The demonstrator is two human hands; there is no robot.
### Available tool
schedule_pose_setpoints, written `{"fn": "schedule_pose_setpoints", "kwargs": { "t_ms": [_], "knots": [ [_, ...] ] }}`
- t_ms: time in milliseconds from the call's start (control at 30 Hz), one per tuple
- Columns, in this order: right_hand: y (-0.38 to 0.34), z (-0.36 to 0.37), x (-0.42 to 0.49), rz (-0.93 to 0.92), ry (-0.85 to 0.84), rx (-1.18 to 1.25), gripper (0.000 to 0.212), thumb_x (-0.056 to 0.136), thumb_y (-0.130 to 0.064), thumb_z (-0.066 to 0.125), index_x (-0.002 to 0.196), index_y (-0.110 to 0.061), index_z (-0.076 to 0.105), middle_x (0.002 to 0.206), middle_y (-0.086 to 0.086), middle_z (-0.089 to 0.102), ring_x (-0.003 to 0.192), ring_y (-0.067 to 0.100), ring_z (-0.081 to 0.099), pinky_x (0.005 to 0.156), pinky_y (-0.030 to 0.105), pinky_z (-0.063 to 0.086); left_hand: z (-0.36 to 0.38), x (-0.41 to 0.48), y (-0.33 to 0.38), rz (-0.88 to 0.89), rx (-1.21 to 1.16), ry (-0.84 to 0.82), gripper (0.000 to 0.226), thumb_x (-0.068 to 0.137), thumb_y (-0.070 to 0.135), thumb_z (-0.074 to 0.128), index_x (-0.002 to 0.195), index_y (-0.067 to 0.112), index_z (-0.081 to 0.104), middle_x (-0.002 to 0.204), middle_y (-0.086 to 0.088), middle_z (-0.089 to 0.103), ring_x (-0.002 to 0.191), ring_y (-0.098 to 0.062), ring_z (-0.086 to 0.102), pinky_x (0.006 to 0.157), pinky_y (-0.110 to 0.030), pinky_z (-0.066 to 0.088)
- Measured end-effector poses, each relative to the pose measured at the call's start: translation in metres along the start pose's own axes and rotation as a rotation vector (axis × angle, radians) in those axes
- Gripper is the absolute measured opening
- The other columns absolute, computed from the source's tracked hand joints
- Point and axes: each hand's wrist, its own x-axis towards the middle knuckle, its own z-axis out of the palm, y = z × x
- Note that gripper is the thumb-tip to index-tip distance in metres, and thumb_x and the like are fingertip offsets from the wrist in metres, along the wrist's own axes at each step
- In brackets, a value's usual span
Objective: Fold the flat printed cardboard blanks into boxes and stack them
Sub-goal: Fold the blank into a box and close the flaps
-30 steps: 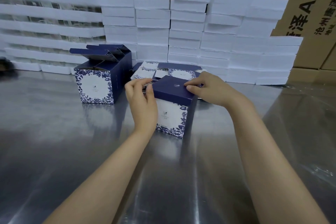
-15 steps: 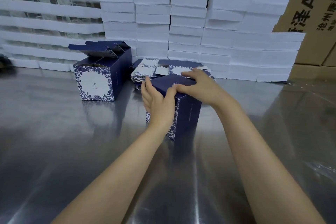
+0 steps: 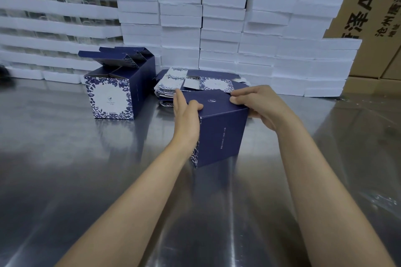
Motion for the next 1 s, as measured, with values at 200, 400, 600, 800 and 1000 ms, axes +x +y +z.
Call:
{"fn": "schedule_pose_setpoints", "kwargs": {
  "t_ms": [200,400,600,800,1000],
  "knots": [
    [-0.001,0.0,-0.004,0.019,0.037,0.009,0.009,0.086,-0.006,0.068,0.092,-0.012,0.072,0.085,-0.001,0.07,0.068,0.006,0.064,0.051,0.016,0.05,-0.007,0.005,-0.003,-0.046,-0.105,-0.064,0.075,0.087,0.019,0.043,0.154,0.036,0.014,0.157,0.009,0.026,0.141,-0.018,0.033,0.114,-0.046,0.033],
    [0.001,0.001,-0.004,0.01,0.051,0.046,0.02,0.083,-0.007,0.066,0.103,-0.012,0.069,0.084,-0.004,0.067,0.063,0.007,0.061,0.055,0.016,0.047,-0.011,0.009,-0.004,-0.085,-0.146,-0.141,0.066,0.092,0.012,0.038,0.151,0.037,0.024,0.14,0.008,0.05,0.107,-0.011,0.061,0.08,-0.026,0.054],
    [0.012,0.017,-0.008,0.147,0.042,0.299,0.036,0.081,-0.014,0.053,0.11,0.006,0.063,0.087,0.006,0.057,0.079,0.02,0.05,0.063,0.027,0.037,-0.01,0.009,-0.005,-0.096,-0.2,-0.14,0.064,0.091,0.013,0.039,0.149,0.04,0.03,0.111,0.013,0.062,0.07,-0.003,0.068,0.054,-0.016,0.052],
    [0.007,0.021,-0.001,0.137,0.145,0.309,0.019,0.078,-0.008,0.057,0.095,-0.003,0.064,0.083,0.008,0.047,0.077,0.021,0.045,0.058,0.027,0.03,-0.009,0.01,-0.009,-0.099,-0.193,-0.125,0.063,0.09,0.017,0.041,0.146,0.044,0.033,0.112,0.016,0.061,0.074,-0.004,0.067,0.061,-0.018,0.054],
    [0.013,0.017,0.009,0.096,0.143,0.211,0.035,0.08,-0.01,0.062,0.107,0.012,0.063,0.085,0.014,0.058,0.076,0.019,0.049,0.068,0.031,0.038,-0.007,0.011,-0.012,-0.111,-0.205,-0.078,0.059,0.089,0.019,0.045,0.142,0.045,0.042,0.092,0.021,0.068,0.061,-0.001,0.067,0.052,-0.016,0.051]
  ]
}}
